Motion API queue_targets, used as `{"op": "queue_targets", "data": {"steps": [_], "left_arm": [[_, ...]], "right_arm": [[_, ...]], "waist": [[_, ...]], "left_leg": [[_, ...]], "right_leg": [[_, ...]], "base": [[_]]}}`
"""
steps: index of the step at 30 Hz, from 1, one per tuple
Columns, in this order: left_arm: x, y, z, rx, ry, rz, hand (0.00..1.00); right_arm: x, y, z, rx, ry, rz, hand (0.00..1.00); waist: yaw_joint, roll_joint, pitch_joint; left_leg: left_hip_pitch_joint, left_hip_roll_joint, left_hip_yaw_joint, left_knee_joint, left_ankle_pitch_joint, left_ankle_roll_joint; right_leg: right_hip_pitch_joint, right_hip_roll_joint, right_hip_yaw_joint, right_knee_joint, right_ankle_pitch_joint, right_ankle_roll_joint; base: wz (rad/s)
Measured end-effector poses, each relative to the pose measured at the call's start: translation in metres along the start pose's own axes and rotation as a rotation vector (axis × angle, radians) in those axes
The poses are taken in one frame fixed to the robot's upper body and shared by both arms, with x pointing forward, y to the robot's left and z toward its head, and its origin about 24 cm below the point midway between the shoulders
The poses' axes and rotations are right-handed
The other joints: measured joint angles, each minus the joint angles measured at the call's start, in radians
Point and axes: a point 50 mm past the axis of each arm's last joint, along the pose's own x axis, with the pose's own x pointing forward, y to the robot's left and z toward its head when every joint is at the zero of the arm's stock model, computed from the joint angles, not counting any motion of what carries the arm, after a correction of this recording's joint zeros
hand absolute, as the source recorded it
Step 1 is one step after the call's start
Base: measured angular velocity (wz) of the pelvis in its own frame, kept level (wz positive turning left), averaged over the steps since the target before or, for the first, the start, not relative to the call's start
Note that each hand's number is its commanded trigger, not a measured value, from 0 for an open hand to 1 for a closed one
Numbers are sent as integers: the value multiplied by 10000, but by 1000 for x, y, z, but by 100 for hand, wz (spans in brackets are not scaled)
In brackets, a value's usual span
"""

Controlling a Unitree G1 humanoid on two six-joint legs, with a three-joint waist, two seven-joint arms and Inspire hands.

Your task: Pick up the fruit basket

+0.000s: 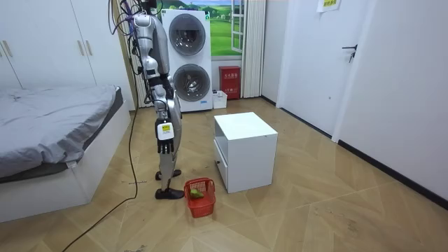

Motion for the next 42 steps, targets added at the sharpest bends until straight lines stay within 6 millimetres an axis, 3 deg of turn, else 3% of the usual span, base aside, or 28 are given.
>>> {"op": "queue_targets", "data": {"steps": [32, 40, 41, 42], "left_arm": [[0, -1, -8, -509, 184, 281, 0], [0, 5, -4, -833, -70, 479, 0], [0, 8, -3, -1029, -156, 543, 0], [0, 11, -4, -1328, -201, 608, 0]], "right_arm": [[0, -2, 1, 749, -110, -85, 0], [-1, -10, 7, 1058, -435, -646, 0], [-2, -13, 11, 1198, -546, -724, 0], [-2, -15, 13, 1262, -649, -867, 0]], "waist": [[7, -31, -1], [2, 9, -23], [2, -51, 56], [39, -26, 0]], "left_leg": [[2, -31, -85, -59, -5, 5], [-728, -142, 27, 564, -64, 111], [-959, -204, 98, 846, -58, 122], [-1236, -252, 307, 989, -44, 153]], "right_leg": [[-1, -78, -383, 57, -17, 28], [-1112, -304, -316, 1227, -100, 88], [-1413, -380, -186, 1451, -98, 86], [-1714, -449, -6, 1521, -96, 86]], "base": [[0], [-2], [-28], [-35]]}}
